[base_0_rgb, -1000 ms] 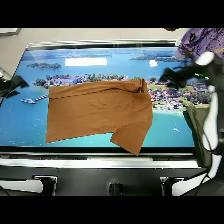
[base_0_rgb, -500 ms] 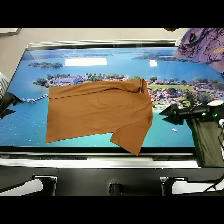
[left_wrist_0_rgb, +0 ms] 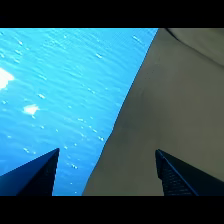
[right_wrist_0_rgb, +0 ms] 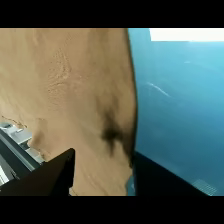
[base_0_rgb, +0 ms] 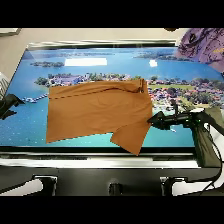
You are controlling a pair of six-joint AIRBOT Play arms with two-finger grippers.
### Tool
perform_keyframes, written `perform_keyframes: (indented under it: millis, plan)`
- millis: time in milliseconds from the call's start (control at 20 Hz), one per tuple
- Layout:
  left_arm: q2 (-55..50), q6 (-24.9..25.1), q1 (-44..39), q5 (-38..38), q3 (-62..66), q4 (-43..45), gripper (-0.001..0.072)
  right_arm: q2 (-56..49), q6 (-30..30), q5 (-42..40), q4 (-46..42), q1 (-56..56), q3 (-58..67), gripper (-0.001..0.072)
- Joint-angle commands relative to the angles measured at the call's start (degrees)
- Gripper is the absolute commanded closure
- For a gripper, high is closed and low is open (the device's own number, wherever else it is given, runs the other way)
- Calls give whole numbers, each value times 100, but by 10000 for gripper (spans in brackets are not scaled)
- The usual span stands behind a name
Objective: Fold the clothes and pants, and hang the long-sleeved shirts on hangers.
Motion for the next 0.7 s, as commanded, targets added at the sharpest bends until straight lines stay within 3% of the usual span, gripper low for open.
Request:
perform_keyframes:
  millis: [0,50,100,150,200,350,500,650]
  plan:
    - [4,-11,0,-142,-4,0,5,-122,-114,-492,-72,260,-35,314]
    - [4,-11,2,-212,-4,0,5,-122,-111,-566,-68,315,-35,350]
    - [7,-11,9,-269,-11,0,6,-122,-107,-603,-63,315,-35,441]
    - [9,24,33,-341,-24,2,6,-122,-90,-621,-66,302,-33,588]
    - [26,103,103,-387,-79,0,6,-120,-90,-614,-61,289,-33,676]
    - [407,238,612,-275,-929,-42,6,4,-20,-590,-83,291,-28,684]
    - [905,1071,1222,-214,-2308,-1054,6,227,68,-584,-76,291,-28,684]
    - [920,1569,1438,-79,-3320,-1458,6,365,157,-457,-74,291,-28,684]
